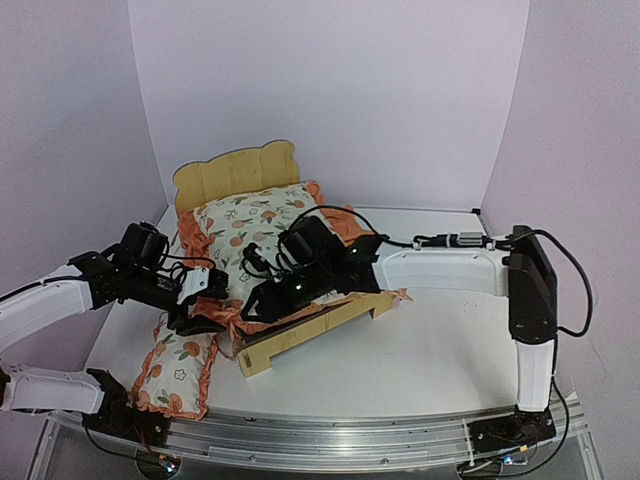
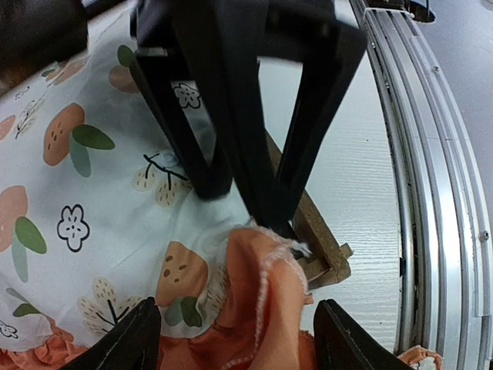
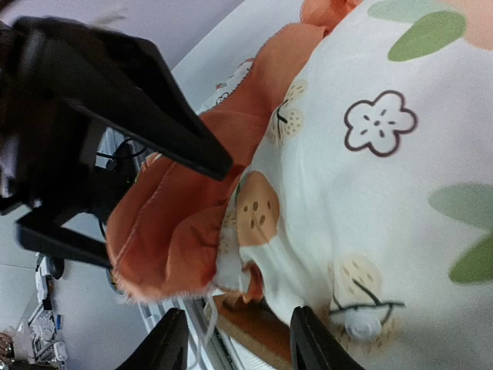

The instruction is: Set up the pet bed

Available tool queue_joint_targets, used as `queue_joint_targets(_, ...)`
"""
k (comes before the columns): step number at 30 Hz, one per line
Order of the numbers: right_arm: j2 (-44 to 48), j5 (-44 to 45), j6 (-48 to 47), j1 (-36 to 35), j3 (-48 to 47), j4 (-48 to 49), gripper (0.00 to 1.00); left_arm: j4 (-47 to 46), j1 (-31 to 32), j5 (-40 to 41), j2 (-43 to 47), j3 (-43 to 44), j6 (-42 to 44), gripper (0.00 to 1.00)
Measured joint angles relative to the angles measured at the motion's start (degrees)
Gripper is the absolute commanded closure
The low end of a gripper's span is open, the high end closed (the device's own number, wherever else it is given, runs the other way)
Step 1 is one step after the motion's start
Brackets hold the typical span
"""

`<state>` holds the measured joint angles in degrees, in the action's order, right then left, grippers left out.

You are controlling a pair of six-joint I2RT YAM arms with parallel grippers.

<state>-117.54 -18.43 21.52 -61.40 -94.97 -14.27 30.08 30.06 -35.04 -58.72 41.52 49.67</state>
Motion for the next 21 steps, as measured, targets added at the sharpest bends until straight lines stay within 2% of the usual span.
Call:
queue_joint_targets(7, 13.3, 0.0, 0.6, 5.5, 6.9, -5.5, 0.46, 0.0, 2.6, -0.3, -2.4, -0.6, 3.4, 0.49)
queue_joint_targets(11, 19.3, 6.9, 4.4, 12.8, 11.2, -11.3, 0.43, -0.1, 6.5, 1.7, -2.5, -2.7, 7.0, 0.51)
queue_joint_targets(15, 22.6, 12.6, 7.7, 20.9, 14.7, -17.1, 0.42, 0.1, 8.5, 4.3, -3.5, -5.7, 11.8, 0.43)
queue_joint_targets(21, 24.2, 13.7, 9.8, 32.3, 19.2, -23.4, 0.38, 1.9, 8.8, 6.4, -4.3, -3.4, 12.4, 0.27)
